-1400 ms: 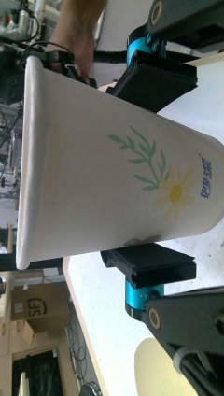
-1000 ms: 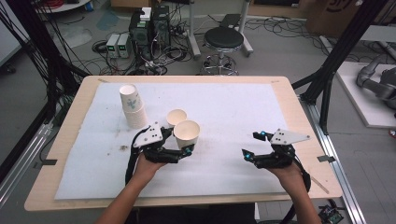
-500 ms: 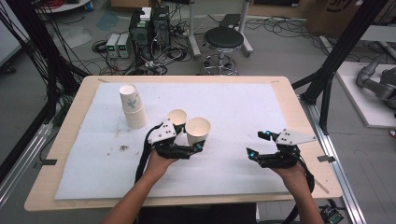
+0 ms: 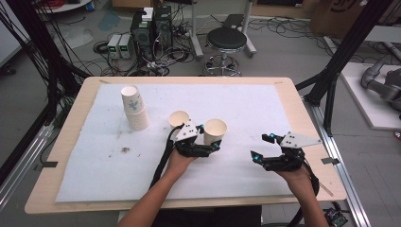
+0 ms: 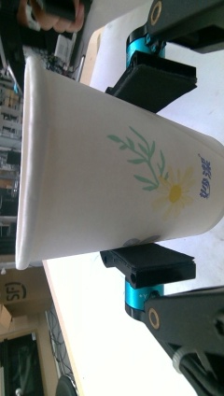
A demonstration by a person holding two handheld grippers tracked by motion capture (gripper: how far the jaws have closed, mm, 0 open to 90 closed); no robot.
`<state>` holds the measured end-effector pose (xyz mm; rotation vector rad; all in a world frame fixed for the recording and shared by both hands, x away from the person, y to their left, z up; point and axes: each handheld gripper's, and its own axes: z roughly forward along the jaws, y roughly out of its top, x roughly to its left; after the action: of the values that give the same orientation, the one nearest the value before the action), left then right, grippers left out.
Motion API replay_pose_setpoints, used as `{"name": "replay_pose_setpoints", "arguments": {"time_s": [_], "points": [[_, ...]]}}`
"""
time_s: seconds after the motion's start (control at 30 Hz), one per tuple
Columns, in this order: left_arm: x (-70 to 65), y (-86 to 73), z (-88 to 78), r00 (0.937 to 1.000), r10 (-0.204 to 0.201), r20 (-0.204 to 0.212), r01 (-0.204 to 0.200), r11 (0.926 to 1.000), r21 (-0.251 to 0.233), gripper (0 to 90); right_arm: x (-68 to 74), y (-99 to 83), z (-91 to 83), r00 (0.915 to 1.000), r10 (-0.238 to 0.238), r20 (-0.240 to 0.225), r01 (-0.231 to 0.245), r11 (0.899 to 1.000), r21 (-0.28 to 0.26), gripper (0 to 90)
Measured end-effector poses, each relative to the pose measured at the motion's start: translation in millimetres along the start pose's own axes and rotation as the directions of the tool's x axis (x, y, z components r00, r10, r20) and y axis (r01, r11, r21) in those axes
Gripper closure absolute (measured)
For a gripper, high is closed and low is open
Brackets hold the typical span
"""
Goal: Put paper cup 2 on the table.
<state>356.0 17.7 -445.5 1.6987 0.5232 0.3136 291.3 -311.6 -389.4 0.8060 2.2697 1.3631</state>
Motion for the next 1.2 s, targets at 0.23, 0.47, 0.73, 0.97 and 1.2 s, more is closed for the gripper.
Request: {"name": "replay_pose_setpoints", "arguments": {"time_s": [0.23, 0.47, 0.73, 0.97, 1.2], "points": [[9.4, -6.9, 13.4, 0.9963, -0.035, -0.079, 0.041, 0.9959, 0.081, 30.9, -0.4, 0.7, -2.1, 1.0000, 0.001, 0.003, -0.001, 1.000, -0.008, 22.0], [3.1, -4.3, 24.9, 0.9893, 0.021, -0.145, 0.008, 0.9800, 0.199, 31.9, 0.2, 1.3, 0.0, 1.0000, -0.008, -0.003, 0.008, 1.000, 0.001, 22.0], [-1.5, -3.3, 21.8, 0.9848, 0.061, -0.162, -0.012, 0.9565, 0.291, 31.5, 1.0, 2.3, -0.9, 0.9999, -0.014, -0.005, 0.014, 1.000, 0.001, 22.0], [-0.8, -8.5, 11.0, 0.9848, 0.048, -0.167, 0.010, 0.9449, 0.327, 30.8, 2.5, 3.1, -0.6, 0.9999, -0.012, -0.008, 0.012, 1.000, 0.005, 22.0], [-1.3, -9.3, 2.3, 0.9895, 0.022, -0.143, 0.021, 0.9554, 0.295, 21.0, 3.1, 3.0, 0.6, 0.9997, -0.016, -0.017, 0.016, 1.000, 0.007, 22.0]]}}
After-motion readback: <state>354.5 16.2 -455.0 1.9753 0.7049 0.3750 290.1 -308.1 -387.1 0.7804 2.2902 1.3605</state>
